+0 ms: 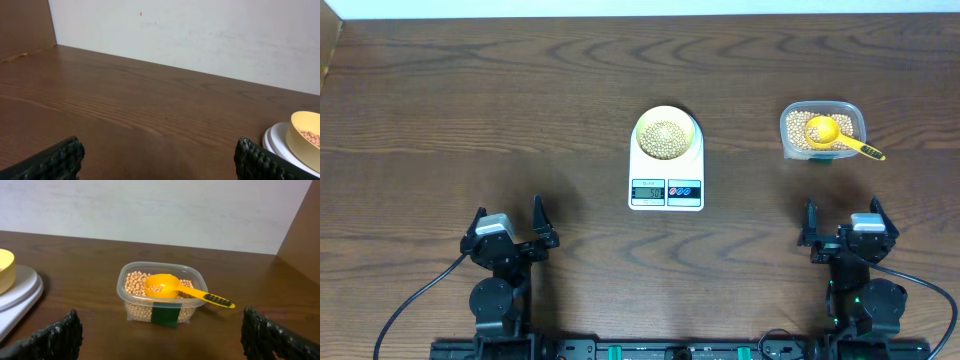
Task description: Scoop item into bowl and weigh 50g on scale
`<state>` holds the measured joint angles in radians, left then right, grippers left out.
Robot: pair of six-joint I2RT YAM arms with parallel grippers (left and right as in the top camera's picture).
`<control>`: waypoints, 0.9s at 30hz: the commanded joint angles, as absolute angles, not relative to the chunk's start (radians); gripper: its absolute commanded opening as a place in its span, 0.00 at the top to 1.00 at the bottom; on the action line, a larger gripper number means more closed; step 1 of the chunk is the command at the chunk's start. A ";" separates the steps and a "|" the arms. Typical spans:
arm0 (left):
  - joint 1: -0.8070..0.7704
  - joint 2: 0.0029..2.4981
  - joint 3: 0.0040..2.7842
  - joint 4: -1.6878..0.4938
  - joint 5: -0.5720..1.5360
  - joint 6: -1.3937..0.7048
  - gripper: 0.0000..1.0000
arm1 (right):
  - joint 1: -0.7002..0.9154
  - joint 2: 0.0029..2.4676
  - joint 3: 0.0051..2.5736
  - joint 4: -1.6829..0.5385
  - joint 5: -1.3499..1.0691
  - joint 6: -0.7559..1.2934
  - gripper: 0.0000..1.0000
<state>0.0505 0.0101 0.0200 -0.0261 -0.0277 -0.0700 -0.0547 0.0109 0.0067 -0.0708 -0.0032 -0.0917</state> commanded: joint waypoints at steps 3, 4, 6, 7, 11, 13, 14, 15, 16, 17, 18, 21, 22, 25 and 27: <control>0.054 0.005 0.004 -0.073 -0.030 -0.053 0.02 | -0.052 0.005 0.006 -0.075 0.005 -0.102 0.01; 0.054 0.005 0.004 -0.073 -0.030 -0.053 0.02 | -0.052 0.005 0.006 -0.075 0.005 -0.102 0.01; 0.054 0.005 0.004 -0.073 -0.030 -0.053 0.02 | -0.052 0.005 0.006 -0.075 0.005 -0.102 0.01; 0.054 0.005 0.004 -0.073 -0.030 -0.053 0.02 | -0.052 0.005 0.006 -0.075 0.005 -0.102 0.01; 0.054 0.005 0.004 -0.073 -0.030 -0.053 0.02 | -0.052 0.005 0.006 -0.075 0.005 -0.102 0.01; 0.054 0.005 0.004 -0.073 -0.030 -0.053 0.01 | -0.052 0.005 0.006 -0.075 0.005 -0.102 0.01; 0.054 0.005 0.004 -0.073 -0.030 -0.053 0.02 | -0.052 0.005 0.006 -0.075 0.005 -0.102 0.01; 0.054 0.005 0.004 -0.073 -0.030 -0.053 0.02 | -0.052 0.005 0.006 -0.075 0.005 -0.102 0.01; 0.054 0.005 0.004 -0.073 -0.030 -0.053 0.02 | -0.052 0.005 0.006 -0.075 0.005 -0.102 0.01; 0.054 0.005 0.004 -0.073 -0.030 -0.053 0.02 | -0.052 0.005 0.006 -0.075 0.005 -0.102 0.01; 0.054 0.005 0.004 -0.073 -0.030 -0.053 0.02 | -0.052 0.005 0.006 -0.075 0.005 -0.102 0.01; 0.054 0.005 0.004 -0.073 -0.030 -0.053 0.02 | -0.052 0.005 0.006 -0.075 0.005 -0.102 0.01; 0.054 0.005 0.004 -0.073 -0.030 -0.053 0.02 | -0.052 0.005 0.006 -0.075 0.005 -0.102 0.01; 0.054 0.005 0.004 -0.073 -0.030 -0.053 0.02 | -0.052 0.005 0.006 -0.075 0.005 -0.102 0.01; 0.054 0.005 0.004 -0.073 -0.030 -0.053 0.02 | -0.052 0.005 0.006 -0.075 0.005 -0.102 0.01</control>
<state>0.0505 0.0101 0.0200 -0.0261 -0.0277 -0.0696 -0.0547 0.0109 0.0067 -0.0708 -0.0032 -0.0917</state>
